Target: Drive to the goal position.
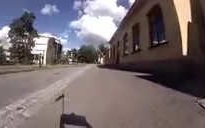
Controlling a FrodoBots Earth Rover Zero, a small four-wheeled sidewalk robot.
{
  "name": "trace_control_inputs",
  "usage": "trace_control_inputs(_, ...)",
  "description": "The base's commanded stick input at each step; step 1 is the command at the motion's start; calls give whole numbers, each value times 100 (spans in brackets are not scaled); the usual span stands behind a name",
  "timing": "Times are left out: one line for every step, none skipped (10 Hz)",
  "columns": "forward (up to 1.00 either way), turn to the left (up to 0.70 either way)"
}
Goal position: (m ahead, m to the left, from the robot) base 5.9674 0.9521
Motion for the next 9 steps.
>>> trace_control_inputs(85,0)
trace_control_inputs(85,0)
trace_control_inputs(85,0)
trace_control_inputs(85,0)
trace_control_inputs(85,0)
trace_control_inputs(85,0)
trace_control_inputs(85,0)
trace_control_inputs(85,0)
trace_control_inputs(85,0)
